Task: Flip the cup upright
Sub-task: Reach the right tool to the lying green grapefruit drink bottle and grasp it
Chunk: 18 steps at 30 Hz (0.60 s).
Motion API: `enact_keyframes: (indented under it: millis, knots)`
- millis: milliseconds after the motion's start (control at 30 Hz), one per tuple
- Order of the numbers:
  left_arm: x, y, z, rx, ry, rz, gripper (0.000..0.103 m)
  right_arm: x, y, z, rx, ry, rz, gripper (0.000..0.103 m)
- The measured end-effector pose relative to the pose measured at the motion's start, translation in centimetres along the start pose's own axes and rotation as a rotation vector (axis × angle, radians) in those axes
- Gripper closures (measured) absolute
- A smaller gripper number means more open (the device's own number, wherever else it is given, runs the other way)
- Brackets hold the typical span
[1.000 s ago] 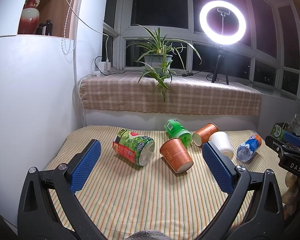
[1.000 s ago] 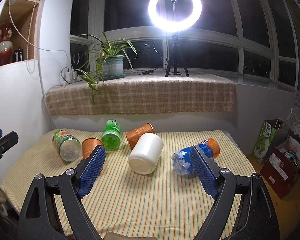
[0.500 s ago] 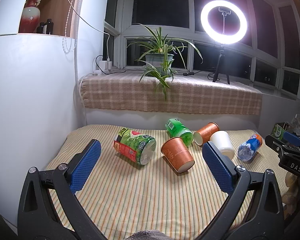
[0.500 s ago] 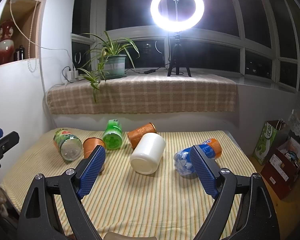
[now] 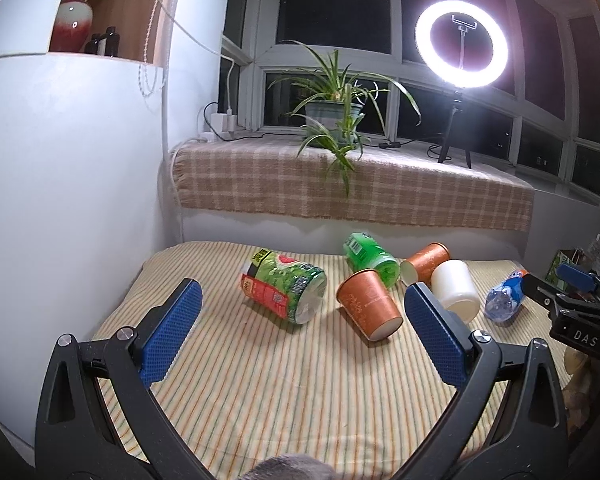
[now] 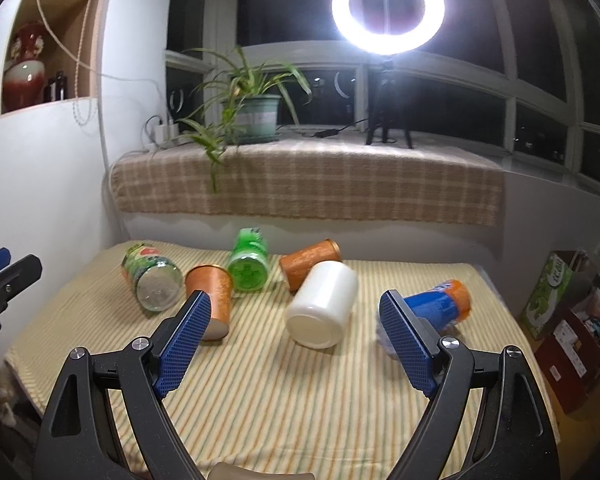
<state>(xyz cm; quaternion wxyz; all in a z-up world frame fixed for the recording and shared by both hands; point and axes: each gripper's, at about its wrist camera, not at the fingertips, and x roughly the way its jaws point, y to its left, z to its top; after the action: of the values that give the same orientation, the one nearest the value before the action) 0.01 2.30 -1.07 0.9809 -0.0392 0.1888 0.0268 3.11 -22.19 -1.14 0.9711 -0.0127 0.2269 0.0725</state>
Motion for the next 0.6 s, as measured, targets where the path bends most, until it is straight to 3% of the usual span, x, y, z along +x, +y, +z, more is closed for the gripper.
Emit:
enact_keyframes:
  millis: [200, 600]
  knots:
    - [0.2, 1.5, -0.5, -0.005, 0.035, 0.017, 0.0, 2.6, 1.7, 0.8, -0.042, 0.037, 0.075, 0.017]
    - [0.3, 6.8, -2.4, -0.093, 0.127, 0.088, 0.0, 8.6, 8.7, 3.8, -0.27, 0.124, 0.284, 0.017]
